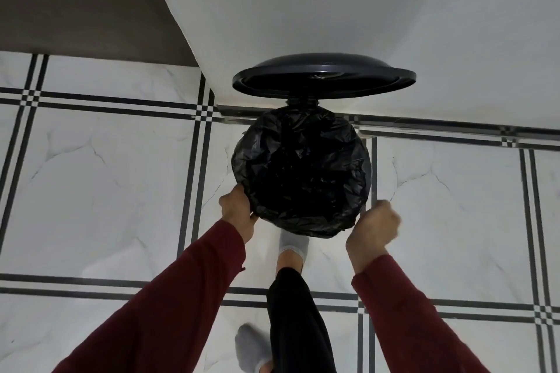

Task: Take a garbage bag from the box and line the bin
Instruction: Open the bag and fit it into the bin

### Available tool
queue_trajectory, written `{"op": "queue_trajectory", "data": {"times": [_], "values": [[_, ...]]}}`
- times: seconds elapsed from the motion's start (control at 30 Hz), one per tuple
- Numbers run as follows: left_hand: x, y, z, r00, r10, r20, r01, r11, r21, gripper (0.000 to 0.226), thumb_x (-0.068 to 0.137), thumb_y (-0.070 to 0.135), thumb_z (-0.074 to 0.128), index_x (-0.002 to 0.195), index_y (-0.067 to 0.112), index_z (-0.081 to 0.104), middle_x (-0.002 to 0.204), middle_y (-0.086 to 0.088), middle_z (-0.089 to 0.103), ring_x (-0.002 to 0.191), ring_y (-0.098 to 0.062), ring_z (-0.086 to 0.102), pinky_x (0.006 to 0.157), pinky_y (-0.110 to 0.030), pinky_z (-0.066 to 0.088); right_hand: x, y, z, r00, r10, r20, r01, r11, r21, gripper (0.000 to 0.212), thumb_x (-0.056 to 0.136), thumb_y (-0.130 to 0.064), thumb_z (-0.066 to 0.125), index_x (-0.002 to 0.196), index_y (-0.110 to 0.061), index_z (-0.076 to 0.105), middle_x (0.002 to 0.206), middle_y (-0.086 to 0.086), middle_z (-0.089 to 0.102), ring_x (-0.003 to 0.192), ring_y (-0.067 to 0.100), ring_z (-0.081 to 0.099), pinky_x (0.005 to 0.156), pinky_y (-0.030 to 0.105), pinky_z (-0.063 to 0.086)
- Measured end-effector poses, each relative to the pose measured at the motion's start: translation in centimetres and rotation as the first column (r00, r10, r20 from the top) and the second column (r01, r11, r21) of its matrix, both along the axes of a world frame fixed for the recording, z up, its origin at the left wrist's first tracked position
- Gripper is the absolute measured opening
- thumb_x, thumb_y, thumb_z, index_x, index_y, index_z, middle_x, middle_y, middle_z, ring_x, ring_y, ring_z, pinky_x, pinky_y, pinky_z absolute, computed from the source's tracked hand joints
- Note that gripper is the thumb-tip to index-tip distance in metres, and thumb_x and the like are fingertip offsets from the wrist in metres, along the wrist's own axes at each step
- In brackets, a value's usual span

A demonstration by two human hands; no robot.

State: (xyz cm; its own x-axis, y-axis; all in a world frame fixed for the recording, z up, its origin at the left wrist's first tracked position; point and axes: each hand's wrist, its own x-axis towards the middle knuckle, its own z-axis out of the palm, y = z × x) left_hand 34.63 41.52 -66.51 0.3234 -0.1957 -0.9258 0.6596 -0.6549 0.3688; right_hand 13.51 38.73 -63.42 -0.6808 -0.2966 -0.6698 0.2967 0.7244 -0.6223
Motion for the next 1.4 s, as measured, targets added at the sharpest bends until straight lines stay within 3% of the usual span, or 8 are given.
{"op": "queue_trajectory", "data": {"times": [0.1, 0.17, 0.27, 0.37, 0.57, 0.77, 1.07, 1.4], "values": [[-0.7, -0.5, -0.1, 0.982, 0.059, 0.179, -0.062, 0.998, 0.010, 0.033, 0.093, 0.036, 0.049, 0.123, 0.021, 0.047, 0.127, -0.011, 0.059, 0.109, -0.030, 0.063, 0.096, -0.051, 0.056, 3.7, -0.2, 1.2, 0.730, 0.462, -0.504, -0.663, 0.659, -0.355, 0.021, 0.090, -0.004, 0.052, 0.101, -0.010, 0.070, 0.106, 0.002, 0.066, 0.094, 0.006, 0.063, 0.082, 0.017, 0.049], [-1.6, -1.0, 0.3, 0.961, 0.038, 0.275, -0.037, 0.999, -0.009, 0.039, 0.091, 0.046, 0.050, 0.124, 0.026, 0.048, 0.133, -0.010, 0.053, 0.111, -0.030, 0.059, 0.098, -0.051, 0.054, 6.5, -1.7, -0.4, 0.249, 0.846, -0.471, -0.968, 0.224, -0.110, 0.027, 0.092, -0.007, 0.054, 0.109, -0.014, 0.074, 0.110, 0.005, 0.072, 0.101, 0.015, 0.067, 0.092, 0.024, 0.052], [-2.8, -1.5, -0.2, 0.946, -0.002, 0.324, 0.019, 0.999, -0.050, 0.041, 0.088, 0.054, 0.047, 0.121, 0.031, 0.050, 0.133, -0.008, 0.055, 0.118, -0.030, 0.056, 0.103, -0.051, 0.049, 8.2, -5.6, -8.2, -0.356, 0.933, -0.051, -0.888, -0.321, 0.329, 0.046, 0.095, -0.026, 0.050, 0.140, -0.016, 0.058, 0.141, 0.014, 0.060, 0.128, 0.036, 0.057, 0.105, 0.040, 0.049], [-3.3, -1.4, -1.5, 0.933, 0.035, 0.358, -0.019, 0.999, -0.049, 0.028, 0.089, 0.053, 0.045, 0.111, 0.037, 0.051, 0.127, -0.003, 0.057, 0.118, -0.028, 0.057, 0.103, -0.051, 0.049, 7.5, -8.2, -14.6, -0.520, 0.816, 0.252, -0.658, -0.570, 0.492, 0.062, 0.100, -0.041, 0.040, 0.157, -0.017, 0.035, 0.163, 0.013, 0.035, 0.146, 0.039, 0.034, 0.118, 0.050, 0.034], [-3.6, -0.9, -3.2, 0.939, 0.113, 0.324, -0.072, 0.988, -0.135, 0.012, 0.094, 0.044, 0.049, 0.096, 0.039, 0.059, 0.116, 0.001, 0.065, 0.106, -0.019, 0.065, 0.094, -0.043, 0.056, 6.0, -9.7, -18.6, -0.402, 0.862, 0.308, -0.664, -0.506, 0.550, 0.071, 0.100, -0.049, 0.041, 0.163, -0.025, 0.020, 0.170, 0.005, 0.013, 0.151, 0.042, 0.017, 0.120, 0.058, 0.026], [-2.9, -1.1, -2.6, 0.941, -0.001, 0.338, 0.010, 1.000, -0.024, 0.038, 0.093, 0.053, 0.047, 0.119, 0.030, 0.061, 0.133, -0.001, 0.046, 0.129, -0.026, 0.046, 0.108, -0.048, 0.044, 6.0, -7.8, -14.6, -0.353, 0.936, 0.010, -0.807, -0.309, 0.504, 0.044, 0.099, -0.014, 0.047, 0.141, -0.010, 0.057, 0.141, 0.018, 0.058, 0.134, 0.043, 0.044, 0.110, 0.037, 0.040], [0.2, -2.9, 2.0, 0.597, -0.325, 0.733, 0.470, 0.882, 0.009, 0.037, 0.096, 0.036, 0.060, 0.130, 0.023, 0.051, 0.133, -0.006, 0.042, 0.126, -0.023, 0.038, 0.100, -0.037, 0.036, 0.9, -8.5, 1.3, 0.237, 0.630, -0.740, -0.916, 0.399, 0.047, 0.030, 0.087, -0.018, 0.058, 0.114, -0.016, 0.073, 0.115, 0.006, 0.067, 0.113, 0.024, 0.056, 0.091, 0.009, 0.033], [3.8, -11.7, -1.1, 0.385, -0.691, 0.612, 0.821, 0.559, 0.115, 0.035, 0.103, 0.045, 0.042, 0.130, 0.027, 0.056, 0.097, -0.011, 0.068, 0.098, -0.035, 0.068, 0.079, -0.035, 0.049, -0.7, -16.3, -2.0, 0.554, 0.831, 0.044, -0.833, 0.552, 0.043, 0.030, 0.095, -0.040, 0.058, 0.103, -0.017, 0.076, 0.100, 0.002, 0.076, 0.097, 0.023, 0.071, 0.082, 0.031, 0.056]]}}
